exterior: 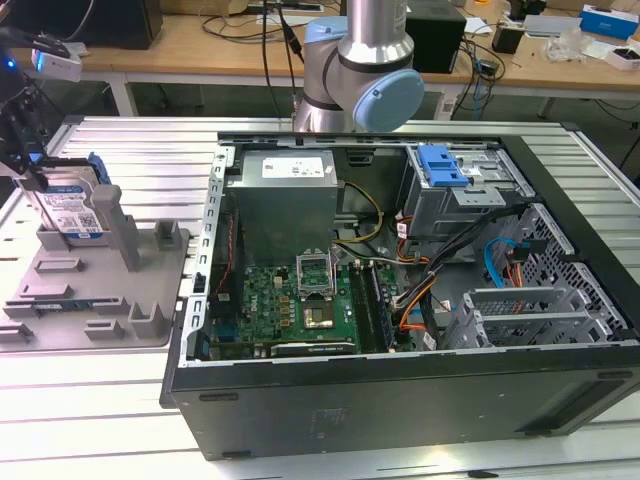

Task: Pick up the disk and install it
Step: 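Pick up the disk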

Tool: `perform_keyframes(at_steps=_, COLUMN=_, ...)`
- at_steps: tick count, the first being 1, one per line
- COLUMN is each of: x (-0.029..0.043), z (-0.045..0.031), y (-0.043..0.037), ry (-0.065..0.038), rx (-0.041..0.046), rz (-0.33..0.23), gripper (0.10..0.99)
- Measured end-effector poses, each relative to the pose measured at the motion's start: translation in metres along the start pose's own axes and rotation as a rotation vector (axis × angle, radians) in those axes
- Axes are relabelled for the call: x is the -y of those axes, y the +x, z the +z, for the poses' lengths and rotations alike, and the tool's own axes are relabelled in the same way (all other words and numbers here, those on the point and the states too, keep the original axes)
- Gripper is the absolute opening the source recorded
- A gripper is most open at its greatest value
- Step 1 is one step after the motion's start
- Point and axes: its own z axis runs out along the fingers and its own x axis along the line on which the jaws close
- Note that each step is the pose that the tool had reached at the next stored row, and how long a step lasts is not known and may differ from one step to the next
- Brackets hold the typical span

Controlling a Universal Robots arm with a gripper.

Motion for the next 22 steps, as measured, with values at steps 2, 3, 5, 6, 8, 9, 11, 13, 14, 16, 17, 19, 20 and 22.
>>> perform_keyframes(at_steps=2, x=0.0, z=0.0, y=0.0, ry=0.0, rx=0.0, rz=0.0, gripper=0.369)
perform_keyframes(at_steps=3, x=0.0, z=0.0001, y=0.0, ry=0.0, rx=0.0, rz=0.0, gripper=0.369)
perform_keyframes(at_steps=5, x=0.0, z=0.0003, y=0.0001, ry=0.0, rx=0.0, rz=0.0, gripper=0.369)
perform_keyframes(at_steps=6, x=0.0, z=0.0003, y=0.0001, ry=0.0, rx=0.0, rz=0.0, gripper=0.369)
perform_keyframes(at_steps=8, x=0.0, z=0.0003, y=0.0002, ry=0.0, rx=0.0, rz=0.0, gripper=0.369)
perform_keyframes(at_steps=9, x=0.0, z=0.0003, y=0.0002, ry=0.0, rx=0.0, rz=0.0, gripper=0.369)
perform_keyframes(at_steps=11, x=0.0, z=0.0004, y=0.0002, ry=0.0, rx=0.0, rz=0.0, gripper=0.369)
perform_keyframes(at_steps=13, x=0.0, z=0.0003, y=0.0002, ry=0.0, rx=0.0, rz=0.0, gripper=0.369)
perform_keyframes(at_steps=14, x=0.0, z=0.0004, y=0.0002, ry=0.0, rx=0.0, rz=0.0, gripper=0.369)
perform_keyframes(at_steps=16, x=0.0, z=0.0001, y=0.0002, ry=0.0, rx=0.0002, rz=0.0, gripper=0.369)
perform_keyframes(at_steps=17, x=0.0, z=-0.0013, y=0.0002, ry=0.0, rx=0.0001, rz=0.0, gripper=0.369)
perform_keyframes(at_steps=19, x=0.0, z=-0.0057, y=0.0001, ry=0.0, rx=0.0, rz=0.0, gripper=0.369)
perform_keyframes(at_steps=20, x=0.0, z=-0.0083, y=0.0, ry=0.0, rx=0.0, rz=0.0, gripper=0.369)
perform_keyframes(at_steps=22, x=-0.0001, z=-0.0123, y=-0.0001, ry=0.0, rx=0.0001, rz=0.0, gripper=0.369)
